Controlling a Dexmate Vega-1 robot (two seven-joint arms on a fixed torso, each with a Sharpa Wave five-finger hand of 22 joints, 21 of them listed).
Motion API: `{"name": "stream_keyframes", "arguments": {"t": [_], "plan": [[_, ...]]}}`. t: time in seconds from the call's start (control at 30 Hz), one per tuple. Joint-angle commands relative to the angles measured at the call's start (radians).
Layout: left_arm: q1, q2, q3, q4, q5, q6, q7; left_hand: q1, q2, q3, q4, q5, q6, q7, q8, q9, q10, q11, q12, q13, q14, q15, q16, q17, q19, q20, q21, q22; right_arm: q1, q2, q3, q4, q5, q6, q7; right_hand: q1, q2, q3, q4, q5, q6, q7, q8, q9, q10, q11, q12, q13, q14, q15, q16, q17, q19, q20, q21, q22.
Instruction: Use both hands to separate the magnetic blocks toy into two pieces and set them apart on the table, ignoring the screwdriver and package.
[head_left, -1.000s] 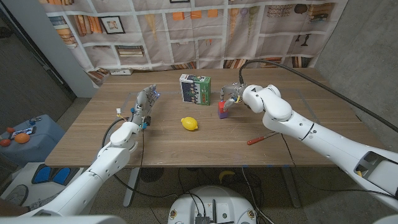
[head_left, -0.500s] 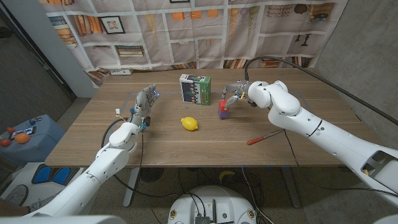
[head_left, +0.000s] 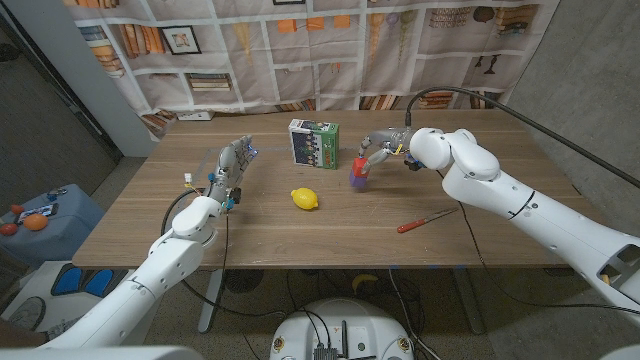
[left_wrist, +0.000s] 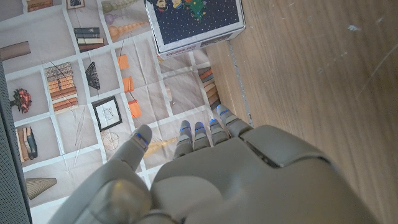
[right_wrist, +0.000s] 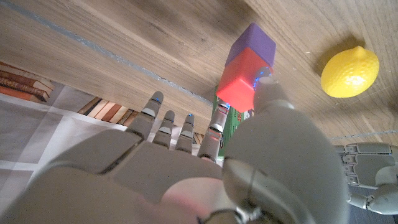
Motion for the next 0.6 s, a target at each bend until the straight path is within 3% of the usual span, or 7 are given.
{"name": "stream_keyframes", "arguments": {"t": [0.03,0.6], "plan": [[0.030,0.023,-0.012,-0.049,0.018,-0.001,0.010,-0.001,0.083,0.001,-0.006,0.001,0.009,-0.001,-0.002,0.003,0.009,-0.001,0.002,0.001,0.003,0.003,0.002,0.003,0.006,0.006,0.001,0.003,-0.045,-0.044,0.073,-0.024,0.185,0.017,-0.103,-0.005,0.028,0.006,0.008,0.007,0.200,-0.038,0.110,0.046,0.012,0.003,0.006,0.003,0.007,-0.005,0.010,0.006,0.013,-0.001,-0.001,0.003],[0.065,0.068,-0.026,-0.118,0.037,-0.004,-0.013,0.009,0.075,-0.003,-0.025,-0.002,0.018,-0.002,0.001,0.002,0.015,-0.007,0.004,0.001,0.006,0.001,0.002,0.002,0.007,0.005,0.000,0.002,-0.157,-0.101,0.199,-0.041,0.505,0.083,-0.288,-0.014,0.037,0.004,0.010,0.009,0.219,-0.037,0.115,0.045,0.019,0.002,0.003,0.002,0.008,-0.006,0.012,0.009,0.015,-0.009,-0.003,0.003]]}}
